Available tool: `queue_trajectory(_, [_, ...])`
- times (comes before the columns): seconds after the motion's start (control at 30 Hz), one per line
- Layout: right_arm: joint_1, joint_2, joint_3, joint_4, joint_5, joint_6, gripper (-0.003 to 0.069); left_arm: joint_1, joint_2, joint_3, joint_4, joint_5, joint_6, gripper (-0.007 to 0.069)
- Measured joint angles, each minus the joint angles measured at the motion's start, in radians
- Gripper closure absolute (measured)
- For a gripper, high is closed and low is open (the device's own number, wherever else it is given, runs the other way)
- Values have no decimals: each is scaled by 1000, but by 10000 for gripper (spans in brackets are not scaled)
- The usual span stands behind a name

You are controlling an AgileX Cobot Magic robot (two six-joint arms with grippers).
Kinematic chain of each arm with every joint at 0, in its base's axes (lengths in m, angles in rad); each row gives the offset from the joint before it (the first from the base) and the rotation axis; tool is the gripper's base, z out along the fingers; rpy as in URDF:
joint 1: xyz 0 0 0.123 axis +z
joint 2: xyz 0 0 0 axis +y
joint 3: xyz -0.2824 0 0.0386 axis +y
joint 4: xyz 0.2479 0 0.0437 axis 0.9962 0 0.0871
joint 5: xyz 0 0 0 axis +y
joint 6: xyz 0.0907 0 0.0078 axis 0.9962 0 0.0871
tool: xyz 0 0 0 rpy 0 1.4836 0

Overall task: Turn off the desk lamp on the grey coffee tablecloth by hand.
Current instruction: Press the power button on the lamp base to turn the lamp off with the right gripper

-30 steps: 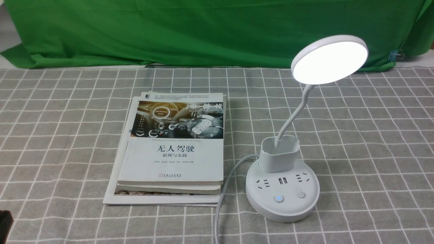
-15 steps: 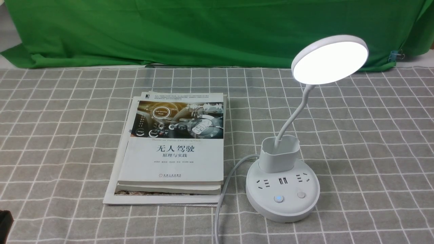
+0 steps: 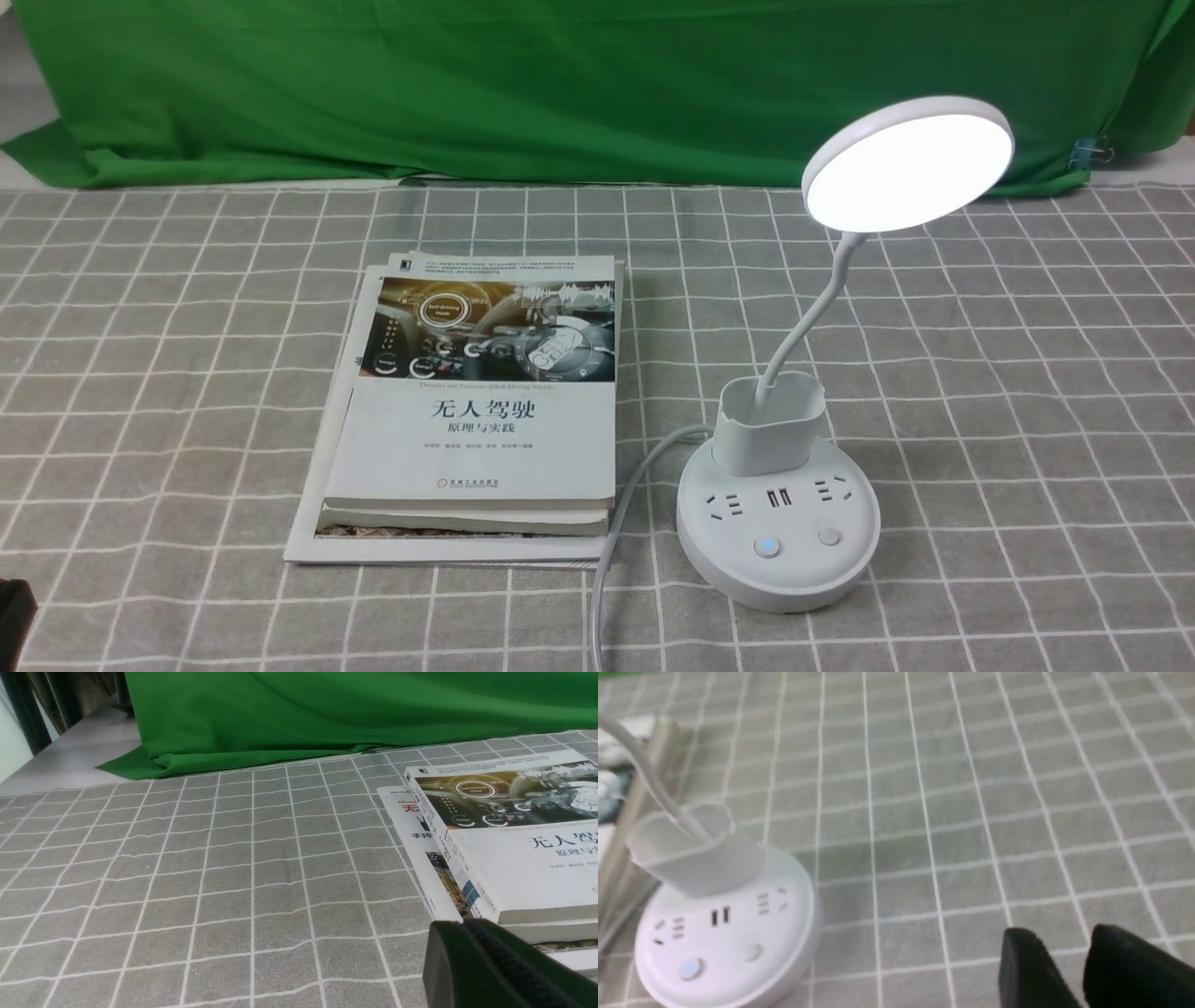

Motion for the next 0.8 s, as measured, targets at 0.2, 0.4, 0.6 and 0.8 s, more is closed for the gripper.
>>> queue_trajectory(0.2, [9, 173, -5, 135, 15, -56, 440, 0, 0, 0, 0, 0, 0, 624])
queue_trajectory(0.4, [96, 337, -16, 290, 51, -232, 522, 0, 0, 0, 0, 0, 0, 624])
queue_trajectory(0.6, [189, 506, -144, 303, 138, -316, 633, 0, 0, 0, 0, 0, 0, 624])
queue_trajectory(0.8, [320, 599, -270, 242, 153, -307, 634, 0, 0, 0, 0, 0, 0, 624])
